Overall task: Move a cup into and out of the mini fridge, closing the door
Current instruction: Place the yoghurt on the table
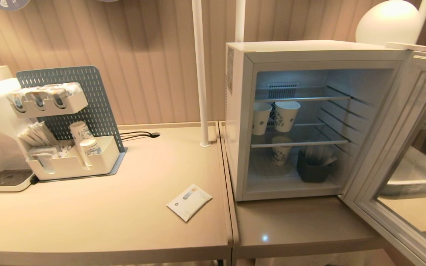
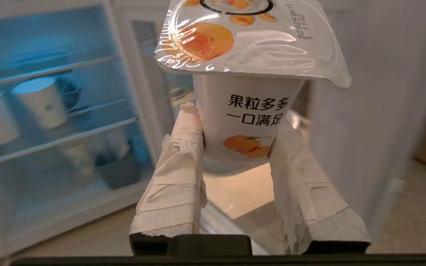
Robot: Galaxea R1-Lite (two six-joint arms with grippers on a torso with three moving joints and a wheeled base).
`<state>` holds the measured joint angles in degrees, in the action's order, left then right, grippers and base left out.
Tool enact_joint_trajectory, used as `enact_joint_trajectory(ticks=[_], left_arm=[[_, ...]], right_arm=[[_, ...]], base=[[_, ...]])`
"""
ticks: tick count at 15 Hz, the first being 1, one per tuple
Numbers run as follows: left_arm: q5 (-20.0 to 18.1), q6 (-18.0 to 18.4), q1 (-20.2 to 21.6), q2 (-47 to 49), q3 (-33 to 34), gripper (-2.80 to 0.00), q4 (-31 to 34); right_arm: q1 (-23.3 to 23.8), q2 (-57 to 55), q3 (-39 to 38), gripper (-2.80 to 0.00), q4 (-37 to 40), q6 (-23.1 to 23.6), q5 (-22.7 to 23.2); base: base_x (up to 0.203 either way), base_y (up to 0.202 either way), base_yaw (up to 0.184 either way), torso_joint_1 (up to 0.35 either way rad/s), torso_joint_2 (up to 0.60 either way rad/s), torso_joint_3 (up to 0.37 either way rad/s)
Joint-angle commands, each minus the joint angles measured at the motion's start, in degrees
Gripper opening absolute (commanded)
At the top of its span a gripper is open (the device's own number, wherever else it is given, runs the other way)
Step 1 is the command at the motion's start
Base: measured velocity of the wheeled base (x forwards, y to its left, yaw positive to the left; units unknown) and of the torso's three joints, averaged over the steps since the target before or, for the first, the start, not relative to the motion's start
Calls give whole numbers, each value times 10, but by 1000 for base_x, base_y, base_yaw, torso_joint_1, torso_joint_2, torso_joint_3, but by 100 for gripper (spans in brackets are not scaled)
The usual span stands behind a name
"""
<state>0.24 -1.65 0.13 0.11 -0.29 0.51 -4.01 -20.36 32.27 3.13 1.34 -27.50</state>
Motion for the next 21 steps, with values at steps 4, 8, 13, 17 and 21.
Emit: enact_joint_trajectory(ticks=[4, 8, 13, 17, 21], left_arm=[[0, 0, 0, 0, 0, -280, 0], [0, -2, 0, 0, 0, -280, -1], [0, -2, 0, 0, -1, -280, 0], [0, -3, 0, 0, 0, -280, -1], [0, -2, 0, 0, 0, -280, 0]], right_arm=[[50, 102, -6, -280, 84, -31, 179], [44, 209, -54, -280, 163, -38, 308], [43, 205, -291, -280, -38, 7, 284], [42, 204, -318, -280, -5, 35, 277], [42, 204, -324, -280, -22, 28, 277]], base=[[0, 0, 0, 0, 0, 0], [0, 0, 0, 0, 0, 0], [0, 0, 0, 0, 0, 0], [0, 0, 0, 0, 0, 0], [-11, 6, 0, 1, 3, 1]])
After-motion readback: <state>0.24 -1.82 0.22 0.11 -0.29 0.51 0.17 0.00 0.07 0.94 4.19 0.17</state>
